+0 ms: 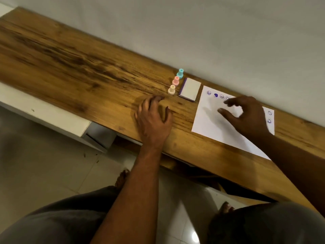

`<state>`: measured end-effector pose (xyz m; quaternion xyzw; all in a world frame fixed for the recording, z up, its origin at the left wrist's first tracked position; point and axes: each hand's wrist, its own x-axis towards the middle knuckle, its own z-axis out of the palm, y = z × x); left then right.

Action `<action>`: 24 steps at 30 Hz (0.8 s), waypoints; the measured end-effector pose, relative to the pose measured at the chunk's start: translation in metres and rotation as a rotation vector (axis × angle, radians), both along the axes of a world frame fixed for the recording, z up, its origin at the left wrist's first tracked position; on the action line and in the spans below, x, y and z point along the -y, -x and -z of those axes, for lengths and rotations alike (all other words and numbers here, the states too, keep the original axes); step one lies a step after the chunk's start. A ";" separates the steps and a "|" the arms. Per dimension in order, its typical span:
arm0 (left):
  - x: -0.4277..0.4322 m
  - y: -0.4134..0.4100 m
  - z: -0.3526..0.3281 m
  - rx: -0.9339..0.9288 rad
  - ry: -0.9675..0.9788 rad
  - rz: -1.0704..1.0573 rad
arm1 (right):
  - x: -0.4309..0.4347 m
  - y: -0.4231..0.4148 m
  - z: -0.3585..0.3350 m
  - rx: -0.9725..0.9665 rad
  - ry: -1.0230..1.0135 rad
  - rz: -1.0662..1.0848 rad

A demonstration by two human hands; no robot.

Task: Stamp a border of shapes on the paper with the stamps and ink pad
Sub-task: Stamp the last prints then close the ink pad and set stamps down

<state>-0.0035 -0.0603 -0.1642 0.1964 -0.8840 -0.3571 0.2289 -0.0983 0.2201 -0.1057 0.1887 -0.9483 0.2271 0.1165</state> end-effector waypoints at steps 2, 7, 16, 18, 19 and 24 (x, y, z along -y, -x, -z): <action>-0.017 -0.007 0.001 0.019 0.075 0.134 | -0.065 -0.011 0.008 -0.013 -0.080 0.107; -0.051 -0.019 0.006 0.212 0.258 0.225 | -0.185 -0.018 0.030 0.092 -0.253 0.232; -0.049 -0.018 0.003 0.226 0.231 0.223 | -0.188 -0.009 0.057 0.087 -0.247 0.310; -0.050 -0.017 0.000 0.235 0.231 0.214 | -0.188 -0.010 0.058 0.074 -0.207 0.298; -0.051 -0.016 -0.001 0.233 0.229 0.210 | -0.189 -0.009 0.056 0.067 -0.189 0.296; -0.055 -0.017 -0.007 0.266 0.227 0.213 | -0.192 -0.007 0.063 0.046 -0.144 0.289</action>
